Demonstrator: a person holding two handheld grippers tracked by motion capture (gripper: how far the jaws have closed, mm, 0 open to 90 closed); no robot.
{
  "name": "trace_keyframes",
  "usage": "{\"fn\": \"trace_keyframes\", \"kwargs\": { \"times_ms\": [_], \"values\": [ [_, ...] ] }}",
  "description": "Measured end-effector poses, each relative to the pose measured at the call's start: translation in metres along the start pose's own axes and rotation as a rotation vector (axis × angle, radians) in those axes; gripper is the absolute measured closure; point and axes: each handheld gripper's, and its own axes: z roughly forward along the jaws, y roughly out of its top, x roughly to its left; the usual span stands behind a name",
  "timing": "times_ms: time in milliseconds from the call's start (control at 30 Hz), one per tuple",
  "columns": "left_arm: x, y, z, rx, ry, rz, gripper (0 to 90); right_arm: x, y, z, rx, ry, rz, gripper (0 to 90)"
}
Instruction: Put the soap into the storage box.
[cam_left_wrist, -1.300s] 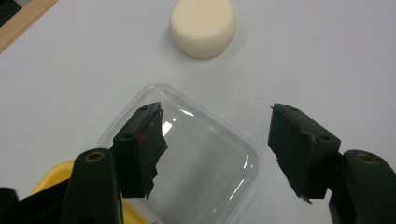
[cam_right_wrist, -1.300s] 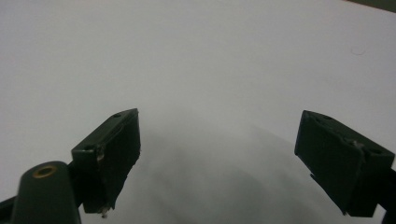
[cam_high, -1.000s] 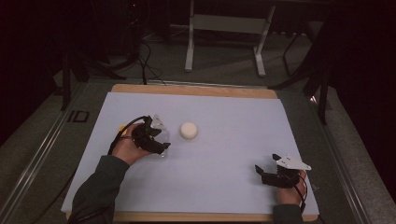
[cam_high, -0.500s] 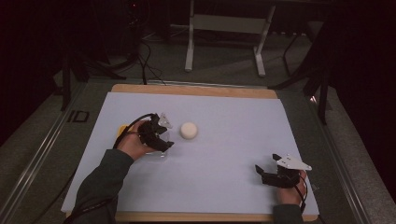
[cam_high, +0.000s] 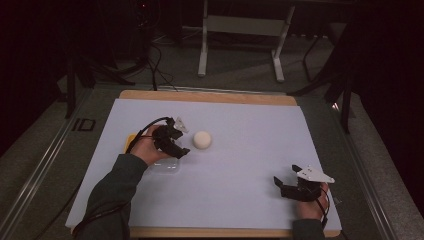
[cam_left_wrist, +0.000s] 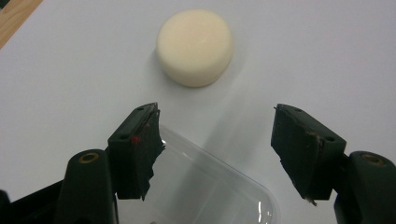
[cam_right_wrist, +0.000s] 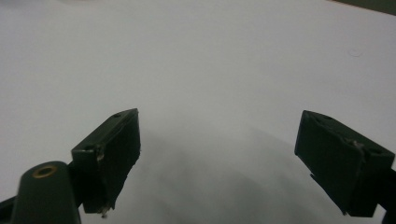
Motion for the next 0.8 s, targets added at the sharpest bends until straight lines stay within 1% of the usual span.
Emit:
{"fn": "trace_keyframes", "kwargs": {
  "times_ms": [133, 200, 300, 433, 467, 600, 700, 800],
  "values": [
    [0.002, 0.005, 0.003, 0.03, 0.006, 0.016, 33.0, 0.0, 0.0, 0.0, -0.002, 0.001, 0.003, 14.2],
    [0.002, 0.006, 0.004, 0.029, 0.006, 0.012, 32.7, 0.0, 0.0, 0.0, -0.002, 0.001, 0.002, 14.2],
    [0.002, 0.008, 0.006, 0.024, -0.008, 0.017, 32.8, 0.0, 0.0, 0.0, -0.003, -0.001, 0.002, 14.2],
    [0.002, 0.011, 0.01, 0.035, -0.011, 0.021, 32.0, 0.0, 0.0, -0.001, -0.005, -0.001, 0.006, 14.2],
    [0.002, 0.013, 0.013, 0.047, -0.01, 0.028, 31.8, 0.0, 0.0, -0.001, -0.006, -0.001, 0.004, 14.2],
    [0.003, 0.017, 0.015, 0.05, -0.013, 0.024, 30.6, -0.001, 0.0, -0.001, -0.011, 0.001, 0.005, 14.2],
    [0.006, 0.02, 0.019, 0.041, -0.019, 0.004, 30.3, -0.001, 0.0, -0.001, -0.012, 0.002, 0.004, 14.2],
    [0.007, 0.024, 0.024, 0.052, -0.022, 0.006, 29.1, -0.001, 0.0, -0.001, -0.013, 0.002, 0.004, 14.2]
  ]
}}
